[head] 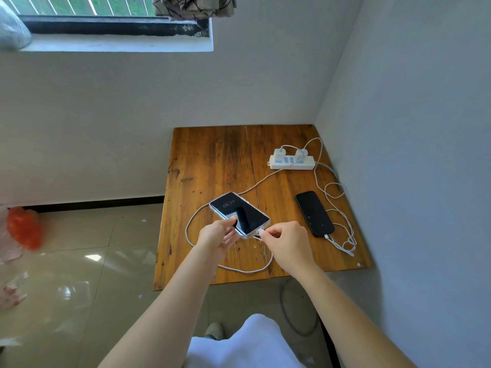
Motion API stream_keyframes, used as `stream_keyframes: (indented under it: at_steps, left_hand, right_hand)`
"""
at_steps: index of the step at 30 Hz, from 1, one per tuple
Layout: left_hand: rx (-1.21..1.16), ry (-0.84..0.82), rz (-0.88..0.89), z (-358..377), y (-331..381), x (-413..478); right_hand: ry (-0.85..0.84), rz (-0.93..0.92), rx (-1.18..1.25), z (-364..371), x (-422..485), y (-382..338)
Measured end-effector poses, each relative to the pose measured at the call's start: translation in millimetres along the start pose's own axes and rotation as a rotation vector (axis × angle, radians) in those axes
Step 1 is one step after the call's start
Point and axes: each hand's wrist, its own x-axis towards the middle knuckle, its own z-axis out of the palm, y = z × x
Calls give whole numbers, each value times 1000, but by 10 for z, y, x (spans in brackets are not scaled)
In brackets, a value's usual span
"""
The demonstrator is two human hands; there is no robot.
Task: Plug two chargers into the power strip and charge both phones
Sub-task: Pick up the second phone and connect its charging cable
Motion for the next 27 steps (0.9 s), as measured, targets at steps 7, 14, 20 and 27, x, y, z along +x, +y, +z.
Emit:
stream_keyframes:
  at_steps: [7,14,20,27]
  left_hand:
    - [-11,-117,-1,-19,-13,-2]
    - [5,-178,-16,-62,-20,-3]
    - [10,-171,-53,-90,0,18]
    - [16,-169,-47,-106,-14,65]
  right_hand:
    - [-152,231,273,-58,12,92]
    - [-244,303,340,-44,0,137]
    - [-250,296,326,-26,6,165]
    - [-261,301,302,-3,22,182]
